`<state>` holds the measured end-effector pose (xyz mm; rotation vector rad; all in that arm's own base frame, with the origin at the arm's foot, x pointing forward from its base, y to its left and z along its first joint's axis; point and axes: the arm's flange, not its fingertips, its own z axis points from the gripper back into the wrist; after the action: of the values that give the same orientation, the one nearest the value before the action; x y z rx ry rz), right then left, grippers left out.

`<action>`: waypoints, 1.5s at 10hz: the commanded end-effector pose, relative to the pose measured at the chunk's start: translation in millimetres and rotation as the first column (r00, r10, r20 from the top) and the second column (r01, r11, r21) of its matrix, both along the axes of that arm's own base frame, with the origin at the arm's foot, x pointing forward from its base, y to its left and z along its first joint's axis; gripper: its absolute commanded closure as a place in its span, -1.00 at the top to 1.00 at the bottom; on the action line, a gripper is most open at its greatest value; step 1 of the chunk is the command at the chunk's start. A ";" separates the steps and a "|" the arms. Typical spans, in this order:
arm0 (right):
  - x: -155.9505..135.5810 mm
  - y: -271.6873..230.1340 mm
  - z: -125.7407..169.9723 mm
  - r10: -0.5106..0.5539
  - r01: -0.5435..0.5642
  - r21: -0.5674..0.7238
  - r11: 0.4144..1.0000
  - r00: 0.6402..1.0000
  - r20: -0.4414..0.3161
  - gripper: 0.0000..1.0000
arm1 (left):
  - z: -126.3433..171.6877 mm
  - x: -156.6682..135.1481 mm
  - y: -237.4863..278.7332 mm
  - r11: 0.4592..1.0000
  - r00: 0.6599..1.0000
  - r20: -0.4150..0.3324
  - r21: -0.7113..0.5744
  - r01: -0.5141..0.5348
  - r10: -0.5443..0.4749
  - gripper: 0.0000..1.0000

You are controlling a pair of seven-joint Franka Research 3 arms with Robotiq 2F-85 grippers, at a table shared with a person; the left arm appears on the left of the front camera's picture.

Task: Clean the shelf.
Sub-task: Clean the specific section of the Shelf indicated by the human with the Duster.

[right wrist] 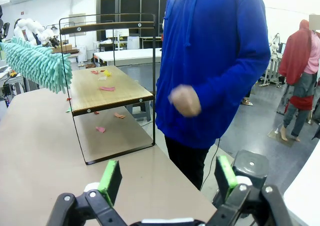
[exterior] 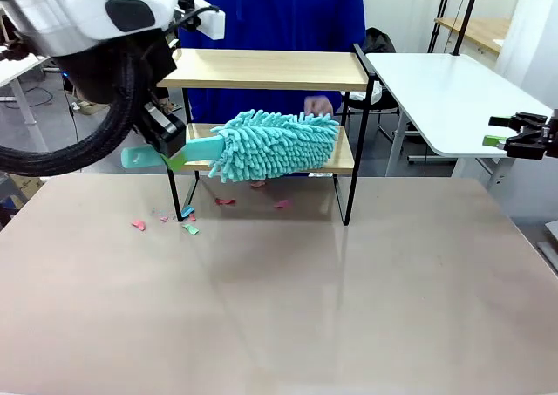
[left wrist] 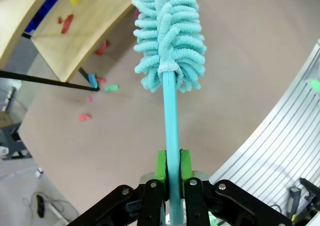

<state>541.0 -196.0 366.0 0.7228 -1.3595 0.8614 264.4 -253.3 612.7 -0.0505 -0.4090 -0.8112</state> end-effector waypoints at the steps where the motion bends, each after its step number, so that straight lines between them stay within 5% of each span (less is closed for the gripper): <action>1: -0.7 2.3 3.1 0.001 -0.001 0.002 1.000 1.000 0.006 1.00 | 5.8 -3.9 12.4 1.000 1.000 -0.005 0.006 0.001 -0.001 -0.74; 3: -0.7 2.3 3.1 0.001 -0.001 0.002 1.000 1.000 0.006 1.00 | 0.3 -0.3 2.4 1.000 1.000 -0.007 0.001 0.001 -0.001 -0.74; 5: -0.7 2.3 3.1 0.001 -0.001 0.002 1.000 1.000 0.006 1.00 | -7.0 -3.0 -37.3 0.996 0.997 0.081 -0.094 0.006 0.002 -0.74; 11: -0.7 2.3 3.1 0.001 -0.001 0.002 1.000 1.000 0.006 1.00 | -42.8 13.4 -110.2 0.926 0.941 0.049 -0.198 -0.320 0.336 -0.74; 15: -0.7 2.3 3.1 0.001 -0.001 0.002 1.000 1.000 0.006 1.00 | -50.5 31.7 -167.0 0.819 0.861 -0.012 -0.301 -0.489 0.509 -0.74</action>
<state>541.0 -195.9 366.0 0.7228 -1.3595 0.8615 285.5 -398.5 563.6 -0.1953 -0.5419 -0.2861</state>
